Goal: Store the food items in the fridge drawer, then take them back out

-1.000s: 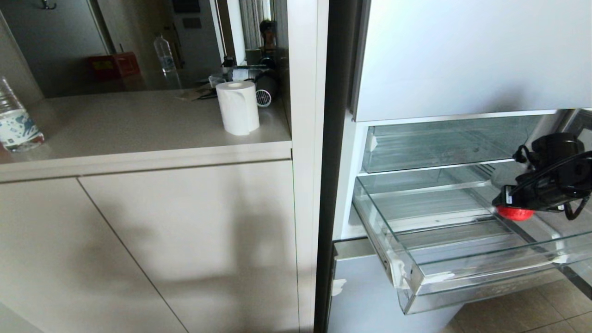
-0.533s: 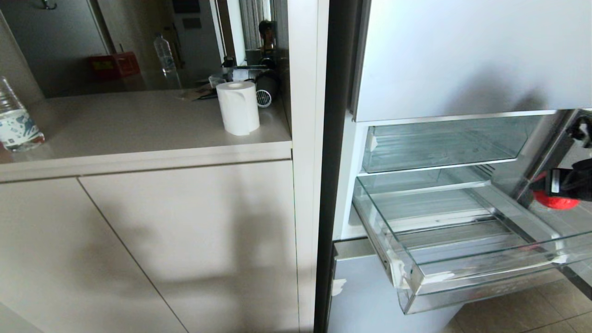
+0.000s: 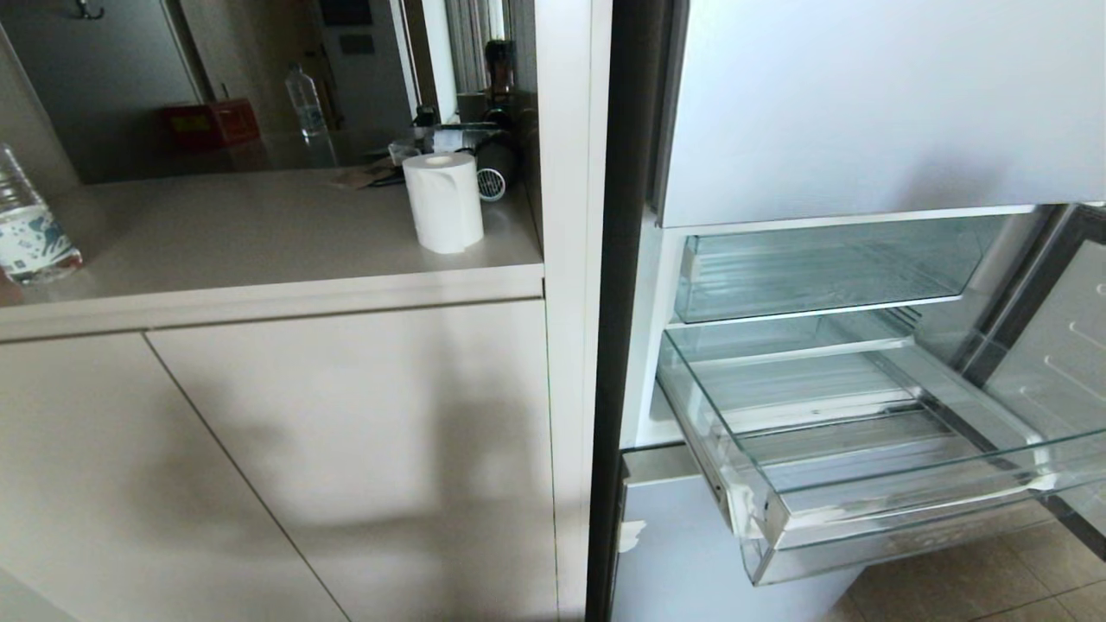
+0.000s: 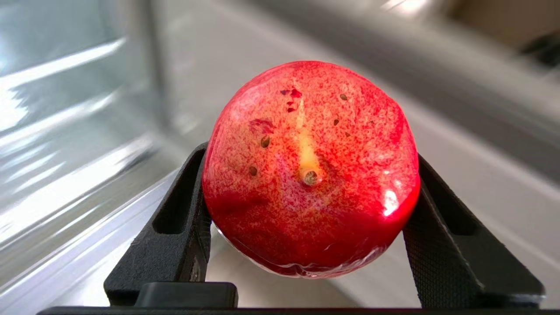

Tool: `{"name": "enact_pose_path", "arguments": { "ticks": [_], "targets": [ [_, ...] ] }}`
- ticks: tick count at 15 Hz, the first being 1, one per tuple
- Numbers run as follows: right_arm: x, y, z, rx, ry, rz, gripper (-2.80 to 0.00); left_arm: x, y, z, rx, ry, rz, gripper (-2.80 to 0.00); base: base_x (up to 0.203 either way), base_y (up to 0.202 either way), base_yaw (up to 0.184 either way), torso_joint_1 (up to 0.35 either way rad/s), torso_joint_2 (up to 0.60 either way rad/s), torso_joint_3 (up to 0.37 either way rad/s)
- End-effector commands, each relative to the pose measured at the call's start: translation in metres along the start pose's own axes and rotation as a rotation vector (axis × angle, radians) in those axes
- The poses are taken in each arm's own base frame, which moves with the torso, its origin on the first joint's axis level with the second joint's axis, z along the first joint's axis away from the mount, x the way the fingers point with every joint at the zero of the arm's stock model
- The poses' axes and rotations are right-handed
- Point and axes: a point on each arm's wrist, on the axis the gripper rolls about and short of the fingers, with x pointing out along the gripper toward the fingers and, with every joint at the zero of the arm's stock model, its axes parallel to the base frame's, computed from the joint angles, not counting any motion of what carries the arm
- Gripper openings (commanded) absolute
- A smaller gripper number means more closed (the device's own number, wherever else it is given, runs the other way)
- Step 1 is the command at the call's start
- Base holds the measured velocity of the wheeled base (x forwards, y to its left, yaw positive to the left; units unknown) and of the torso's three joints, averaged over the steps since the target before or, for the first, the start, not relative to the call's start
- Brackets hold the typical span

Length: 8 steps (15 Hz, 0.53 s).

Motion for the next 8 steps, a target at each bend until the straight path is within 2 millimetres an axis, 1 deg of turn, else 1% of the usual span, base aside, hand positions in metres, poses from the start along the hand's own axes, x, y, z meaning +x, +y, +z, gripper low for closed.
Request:
{"name": "enact_pose_path", "arguments": {
  "ticks": [1,2,3,6,8],
  "targets": [
    [-0.045,-0.018,-0.007,0.036,-0.138,-0.061,-2.80,0.000,0.000,0.000,0.000,0.002,0.000,-2.80,0.000,0.000,0.000,0.000,0.00,0.000],
    [-0.051,-0.021,-0.009,0.042,-0.161,-0.077,-2.80,0.000,0.000,0.000,0.000,0.002,0.000,-2.80,0.000,0.000,0.000,0.000,0.00,0.000],
    [-0.055,-0.024,-0.007,0.051,-0.192,-0.104,-2.80,0.000,0.000,0.000,0.000,0.002,0.000,-2.80,-0.003,0.001,-0.110,-0.007,0.00,0.003],
    [-0.062,-0.031,0.003,0.082,-0.302,-0.166,-2.80,0.000,0.000,0.000,0.000,0.002,0.000,-2.80,-0.003,0.006,-0.171,-0.001,0.00,0.001],
    [-0.063,-0.034,0.006,0.086,-0.334,-0.198,-2.80,0.000,0.000,0.000,0.000,0.002,0.000,-2.80,0.001,0.007,-0.175,0.000,0.00,0.005]
  ]
}}
